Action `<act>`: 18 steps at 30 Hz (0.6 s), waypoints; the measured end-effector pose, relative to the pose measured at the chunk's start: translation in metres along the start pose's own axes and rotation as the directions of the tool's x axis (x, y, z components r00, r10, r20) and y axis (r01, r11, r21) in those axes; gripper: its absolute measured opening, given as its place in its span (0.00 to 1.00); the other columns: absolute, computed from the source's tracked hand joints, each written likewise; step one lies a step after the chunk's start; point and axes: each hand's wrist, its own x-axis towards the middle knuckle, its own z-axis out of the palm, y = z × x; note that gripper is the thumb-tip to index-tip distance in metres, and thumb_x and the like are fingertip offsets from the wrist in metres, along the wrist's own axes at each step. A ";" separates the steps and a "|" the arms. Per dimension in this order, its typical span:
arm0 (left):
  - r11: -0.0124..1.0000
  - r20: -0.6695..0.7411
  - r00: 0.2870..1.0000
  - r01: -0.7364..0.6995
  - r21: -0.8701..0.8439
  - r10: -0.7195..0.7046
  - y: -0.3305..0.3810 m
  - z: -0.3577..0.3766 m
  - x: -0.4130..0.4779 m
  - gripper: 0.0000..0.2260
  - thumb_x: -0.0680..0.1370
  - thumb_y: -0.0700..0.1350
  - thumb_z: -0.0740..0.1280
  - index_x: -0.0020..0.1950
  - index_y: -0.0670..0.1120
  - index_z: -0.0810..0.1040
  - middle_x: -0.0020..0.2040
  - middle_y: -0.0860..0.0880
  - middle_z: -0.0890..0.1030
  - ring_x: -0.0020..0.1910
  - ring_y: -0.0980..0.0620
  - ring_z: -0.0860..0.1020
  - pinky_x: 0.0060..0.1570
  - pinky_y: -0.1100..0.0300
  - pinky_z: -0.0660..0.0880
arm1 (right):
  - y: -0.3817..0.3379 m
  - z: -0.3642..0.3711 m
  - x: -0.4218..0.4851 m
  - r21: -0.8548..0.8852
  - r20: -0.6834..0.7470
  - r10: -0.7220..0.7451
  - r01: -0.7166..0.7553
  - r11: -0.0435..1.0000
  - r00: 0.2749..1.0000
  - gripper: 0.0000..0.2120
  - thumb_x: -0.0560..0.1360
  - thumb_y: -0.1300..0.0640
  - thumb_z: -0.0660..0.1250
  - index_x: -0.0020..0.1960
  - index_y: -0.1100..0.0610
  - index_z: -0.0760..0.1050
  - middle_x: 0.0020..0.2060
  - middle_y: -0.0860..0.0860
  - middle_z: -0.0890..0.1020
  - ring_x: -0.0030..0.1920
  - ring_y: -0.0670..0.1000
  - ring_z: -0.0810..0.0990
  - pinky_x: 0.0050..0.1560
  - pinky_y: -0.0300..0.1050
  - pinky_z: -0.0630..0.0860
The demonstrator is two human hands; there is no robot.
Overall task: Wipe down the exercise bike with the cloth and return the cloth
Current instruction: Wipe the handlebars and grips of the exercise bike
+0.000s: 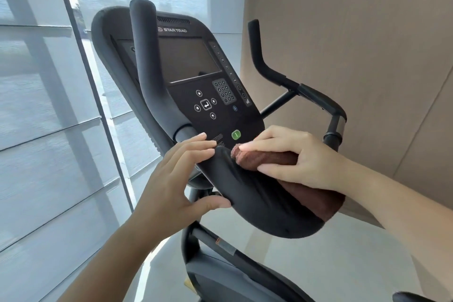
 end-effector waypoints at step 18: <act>0.998 -0.017 0.998 0.057 0.025 -0.057 0.004 -0.004 0.004 0.31 0.61 0.65 0.70 0.54 0.46 0.71 0.58 0.51 0.77 0.64 0.50 0.72 0.62 0.54 0.70 | 0.041 -0.033 0.008 0.153 0.400 -0.154 0.100 0.983 0.904 0.22 0.69 0.56 0.68 0.59 0.37 0.74 0.50 0.42 0.78 0.52 0.44 0.79 0.53 0.31 0.71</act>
